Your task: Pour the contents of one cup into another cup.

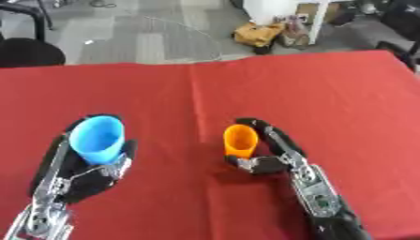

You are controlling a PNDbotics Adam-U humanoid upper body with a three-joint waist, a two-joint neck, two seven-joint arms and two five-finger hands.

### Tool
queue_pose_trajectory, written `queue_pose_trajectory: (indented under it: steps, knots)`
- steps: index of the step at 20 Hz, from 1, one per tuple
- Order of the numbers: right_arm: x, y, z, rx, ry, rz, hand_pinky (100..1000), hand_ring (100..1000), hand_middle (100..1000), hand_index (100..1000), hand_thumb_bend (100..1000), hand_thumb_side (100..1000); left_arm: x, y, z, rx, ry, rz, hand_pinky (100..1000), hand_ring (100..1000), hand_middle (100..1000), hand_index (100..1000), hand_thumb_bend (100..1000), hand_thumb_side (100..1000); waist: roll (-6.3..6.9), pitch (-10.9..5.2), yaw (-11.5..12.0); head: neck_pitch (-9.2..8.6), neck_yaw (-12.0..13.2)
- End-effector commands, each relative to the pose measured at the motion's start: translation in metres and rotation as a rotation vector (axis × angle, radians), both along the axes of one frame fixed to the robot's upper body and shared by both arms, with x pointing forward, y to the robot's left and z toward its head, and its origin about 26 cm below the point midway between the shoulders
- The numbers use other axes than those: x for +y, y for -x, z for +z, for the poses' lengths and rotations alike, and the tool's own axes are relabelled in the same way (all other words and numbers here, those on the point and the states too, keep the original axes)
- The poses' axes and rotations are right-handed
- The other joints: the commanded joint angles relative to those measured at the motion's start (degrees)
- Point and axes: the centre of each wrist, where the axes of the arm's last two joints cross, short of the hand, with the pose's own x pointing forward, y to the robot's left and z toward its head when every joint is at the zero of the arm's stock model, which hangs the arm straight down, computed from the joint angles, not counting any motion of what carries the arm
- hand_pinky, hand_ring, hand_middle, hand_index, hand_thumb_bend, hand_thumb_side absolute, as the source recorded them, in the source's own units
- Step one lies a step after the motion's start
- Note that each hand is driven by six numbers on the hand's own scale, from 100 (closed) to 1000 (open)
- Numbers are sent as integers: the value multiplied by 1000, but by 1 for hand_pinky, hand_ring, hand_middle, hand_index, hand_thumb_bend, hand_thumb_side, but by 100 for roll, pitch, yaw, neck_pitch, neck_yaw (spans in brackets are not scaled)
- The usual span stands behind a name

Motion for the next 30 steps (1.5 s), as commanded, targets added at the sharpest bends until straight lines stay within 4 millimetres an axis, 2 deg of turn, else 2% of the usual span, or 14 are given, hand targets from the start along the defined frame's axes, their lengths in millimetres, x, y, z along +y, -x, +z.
queue_pose_trajectory:
  steps: [1, 7, 12, 13, 15, 18, 21, 22, 23, 24, 25, 30]
  knots:
    - [13, -2, 1, -7, 13, 25, 950, 871, 533, 863, 575, 278, -2, 1, 10, -35, -3, -10, 476, 457, 454, 688, 162, 100, 20, -73, 11, 8, -34]
    - [24, -3, -2, 3, 33, 37, 915, 800, 470, 824, 546, 245, -3, 1, 10, -34, -1, -11, 476, 458, 455, 688, 164, 100, 22, -71, 20, 6, -51]
    - [29, -3, -8, 20, 49, 41, 873, 705, 386, 762, 479, 138, -3, 1, 10, -35, 0, -11, 475, 458, 455, 688, 167, 100, 20, -70, 26, 3, -58]
    - [30, -3, -9, 21, 50, 41, 861, 682, 363, 743, 459, 100, -3, 1, 10, -34, 0, -11, 476, 458, 455, 688, 167, 100, 19, -70, 26, 3, -60]
    - [31, -3, -10, 19, 49, 38, 841, 636, 323, 705, 404, 100, -3, 1, 10, -34, -1, -11, 476, 458, 455, 687, 168, 100, 19, -69, 26, 1, -65]
    - [29, -4, -8, 2, 31, 13, 803, 567, 257, 635, 265, 100, -3, 1, 10, -36, -3, -10, 475, 458, 456, 687, 168, 100, 17, -71, 28, 7, -65]
    - [28, -4, -5, -8, 19, -4, 802, 563, 253, 631, 258, 100, -3, 1, 10, -37, -4, -9, 475, 458, 456, 687, 168, 100, 13, -72, 30, 7, -69]
    - [26, -6, 0, -25, 9, -18, 771, 511, 201, 572, 199, 100, -3, 1, 10, -36, -4, -10, 476, 458, 456, 688, 169, 100, 5, -77, 30, 10, -70]
    - [24, -8, 5, -41, -3, -35, 766, 506, 194, 564, 193, 100, -3, 1, 10, -35, -5, -10, 476, 458, 456, 688, 168, 100, -3, -80, 34, 9, -73]
    - [22, -9, 9, -51, -12, -46, 763, 502, 190, 559, 149, 100, -3, 1, 10, -35, -6, -10, 475, 458, 456, 689, 169, 100, -8, -82, 37, 7, -75]
    - [21, -11, 13, -64, -19, -55, 761, 500, 188, 556, 181, 100, -3, 1, 9, -34, -7, -10, 475, 458, 456, 689, 168, 100, -14, -85, 41, 8, -76]
    - [17, -19, 39, -125, -17, -75, 754, 495, 183, 553, 140, 100, -2, 1, 6, -24, -19, -9, 475, 457, 456, 688, 167, 100, -41, -97, 64, 7, -83]
